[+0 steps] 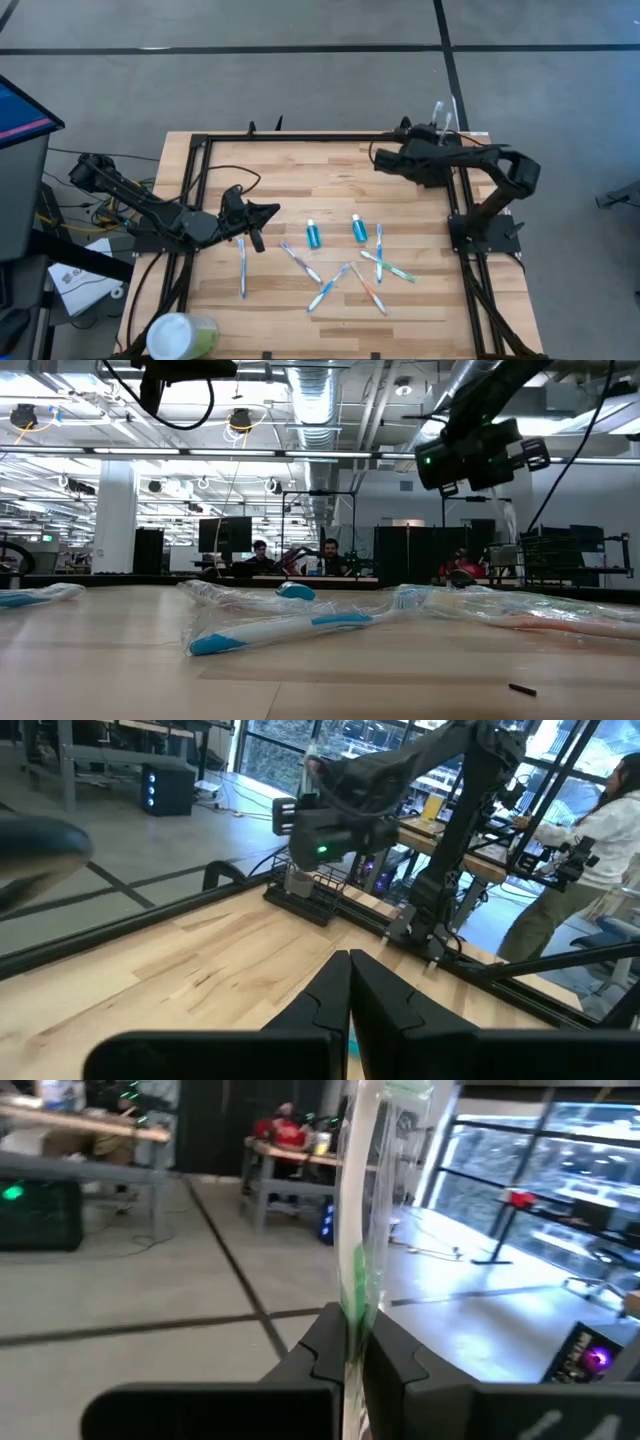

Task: Pick & Place toothbrushing station
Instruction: Put the top green toothbrush into the left section of wire organizer

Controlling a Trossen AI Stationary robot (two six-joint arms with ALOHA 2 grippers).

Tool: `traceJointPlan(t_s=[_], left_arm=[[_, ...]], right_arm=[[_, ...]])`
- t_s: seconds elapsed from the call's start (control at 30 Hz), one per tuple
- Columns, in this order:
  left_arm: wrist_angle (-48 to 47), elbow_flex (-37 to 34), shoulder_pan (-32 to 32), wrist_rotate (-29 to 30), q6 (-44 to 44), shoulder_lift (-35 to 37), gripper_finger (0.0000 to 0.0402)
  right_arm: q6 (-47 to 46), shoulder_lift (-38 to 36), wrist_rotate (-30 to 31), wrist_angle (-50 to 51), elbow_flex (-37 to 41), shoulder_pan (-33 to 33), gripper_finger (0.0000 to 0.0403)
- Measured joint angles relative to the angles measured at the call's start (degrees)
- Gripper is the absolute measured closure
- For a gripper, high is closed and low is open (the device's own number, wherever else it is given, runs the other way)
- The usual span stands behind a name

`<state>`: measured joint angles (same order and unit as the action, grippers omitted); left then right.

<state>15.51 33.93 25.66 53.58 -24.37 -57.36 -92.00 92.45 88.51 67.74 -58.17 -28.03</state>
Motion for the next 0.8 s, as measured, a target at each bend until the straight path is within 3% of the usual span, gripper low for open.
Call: traceJointPlan(t_s=[0.4,0.8], left_arm=[[0.0,0.0,-0.6,0.1,-0.1,0.0,0.04],[0.5,0.0,-1.0,0.2,-0.2,0.0,0.04]], right_arm=[[-10.9,1.7,1.5,3.2,1.7,-1.9,0.0392],[-11.5,1.6,2.1,-8.0,9.1,-2.9,0.0392]])
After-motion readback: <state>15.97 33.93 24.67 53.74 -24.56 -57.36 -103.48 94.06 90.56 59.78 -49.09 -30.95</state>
